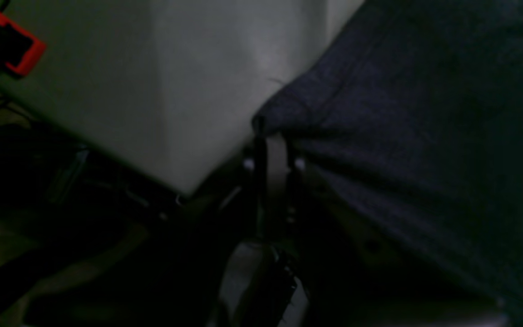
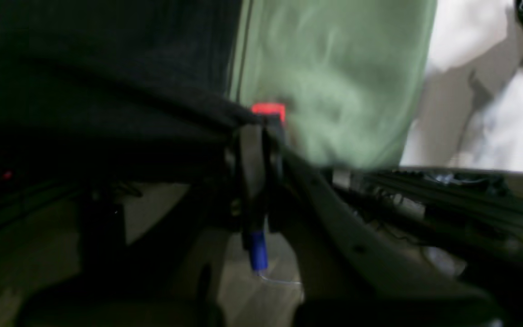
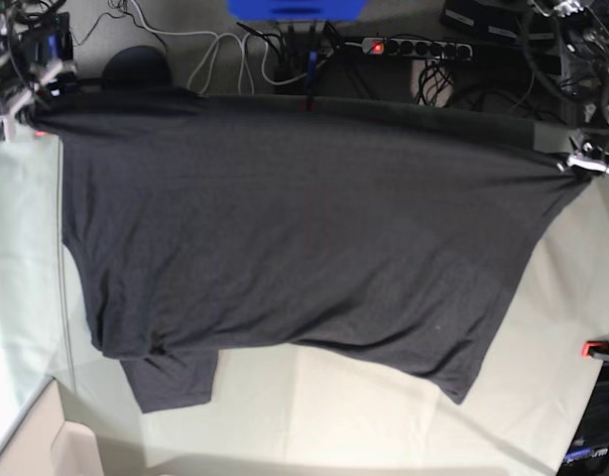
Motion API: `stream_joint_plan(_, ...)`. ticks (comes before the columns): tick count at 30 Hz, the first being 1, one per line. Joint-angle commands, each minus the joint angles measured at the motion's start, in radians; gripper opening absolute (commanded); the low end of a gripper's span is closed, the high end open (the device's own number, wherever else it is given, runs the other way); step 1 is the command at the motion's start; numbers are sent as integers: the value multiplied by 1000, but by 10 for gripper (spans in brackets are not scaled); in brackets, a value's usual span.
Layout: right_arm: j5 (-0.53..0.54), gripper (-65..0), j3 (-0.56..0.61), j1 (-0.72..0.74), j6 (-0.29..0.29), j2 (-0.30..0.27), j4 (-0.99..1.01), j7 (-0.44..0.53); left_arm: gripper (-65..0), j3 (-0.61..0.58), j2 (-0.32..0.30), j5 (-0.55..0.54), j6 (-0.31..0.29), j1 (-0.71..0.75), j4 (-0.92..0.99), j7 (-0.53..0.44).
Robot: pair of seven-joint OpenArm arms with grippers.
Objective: Layout the t-shirt on the table in an organized manner, then fold the t-shirt properly
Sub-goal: 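Lay the shirt down, stretching it between both grippers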
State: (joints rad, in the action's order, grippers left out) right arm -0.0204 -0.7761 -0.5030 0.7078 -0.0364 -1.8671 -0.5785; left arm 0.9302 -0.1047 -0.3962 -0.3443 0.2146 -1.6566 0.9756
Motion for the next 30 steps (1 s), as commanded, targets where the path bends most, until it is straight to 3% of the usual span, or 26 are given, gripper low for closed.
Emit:
stream_joint_plan(1,14,-650,8,17,-10,-13,-12,24,-649,5,-14,-2,3,-13,-12,-22)
stream_joint_plan(10,14,-650,76,215,-10,-61,180,-117,-649,3,4,7,3,-136,85,-22)
stream_joint_plan(19,12,-650,85,366,-10,-125,375,-111,-649,-99,-22,7,4,-274,241,-24)
stream_joint_plan(26,12,-650,85,459,-10,-125,400,-110,-649,-110,-22,9,14,-363,267,-24)
stream_joint_plan(30,12,-650,117,501,-10,-125,419,-110,-649,-110,-59,9,15,-410,350,-24)
